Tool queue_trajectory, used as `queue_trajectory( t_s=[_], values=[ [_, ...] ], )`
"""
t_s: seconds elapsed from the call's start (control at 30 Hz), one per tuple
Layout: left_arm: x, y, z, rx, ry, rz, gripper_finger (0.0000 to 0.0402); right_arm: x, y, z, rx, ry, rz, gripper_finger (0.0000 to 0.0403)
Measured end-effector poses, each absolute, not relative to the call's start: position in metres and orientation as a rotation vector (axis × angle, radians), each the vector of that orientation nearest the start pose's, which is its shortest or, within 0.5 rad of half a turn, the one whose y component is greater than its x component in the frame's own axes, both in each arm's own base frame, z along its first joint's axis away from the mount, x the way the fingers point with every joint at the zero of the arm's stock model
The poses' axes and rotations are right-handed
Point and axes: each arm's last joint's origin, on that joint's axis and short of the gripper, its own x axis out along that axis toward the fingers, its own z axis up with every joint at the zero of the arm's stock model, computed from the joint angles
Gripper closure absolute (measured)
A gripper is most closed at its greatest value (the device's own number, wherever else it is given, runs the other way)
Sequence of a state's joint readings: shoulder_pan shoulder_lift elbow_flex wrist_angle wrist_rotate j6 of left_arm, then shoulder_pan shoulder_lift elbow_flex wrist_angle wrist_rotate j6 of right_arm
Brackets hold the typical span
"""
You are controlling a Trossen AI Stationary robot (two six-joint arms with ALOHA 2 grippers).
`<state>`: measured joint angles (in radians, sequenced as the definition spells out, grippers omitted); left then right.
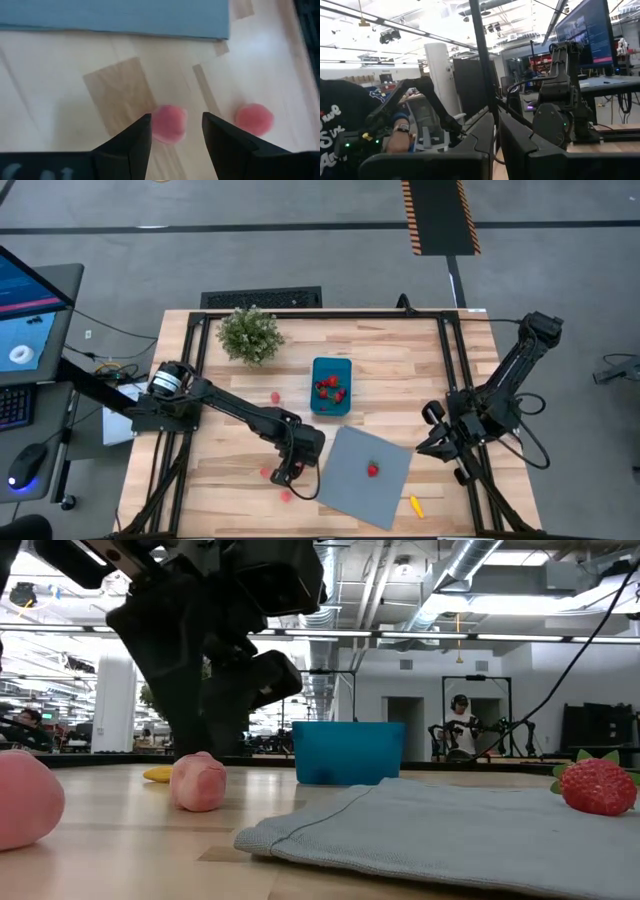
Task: Pick and placing Produce into tupperware
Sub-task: Put the peach into the blue bin
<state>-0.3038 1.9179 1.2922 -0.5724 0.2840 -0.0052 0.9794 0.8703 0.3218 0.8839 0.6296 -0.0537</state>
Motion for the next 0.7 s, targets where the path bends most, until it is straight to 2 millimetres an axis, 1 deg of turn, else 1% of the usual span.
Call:
queue_trajectory(
  t_s=[0.1,0.4,0.5,0.7],
  values=[
    [0.3602,-0.1205,0.1682,0.028,1.197,-0.479,0.0237,0.1124,0.1368,0.2588,0.19,-0.243,0.34,0.0351],
    [0.3574,-0.1242,0.1663,0.016,1.208,-0.513,0.0237,0.1124,0.1368,0.2588,0.19,-0.243,0.34,0.0351],
    [0.3585,-0.1276,0.1601,0.024,1.214,-0.516,0.0237,0.1124,0.1368,0.2588,0.19,-0.243,0.34,0.0351],
    [0.3578,-0.1281,0.1586,0.034,1.225,-0.502,0.0237,0.1123,0.1367,0.2591,0.192,-0.245,0.34,0.0351]
  ],
)
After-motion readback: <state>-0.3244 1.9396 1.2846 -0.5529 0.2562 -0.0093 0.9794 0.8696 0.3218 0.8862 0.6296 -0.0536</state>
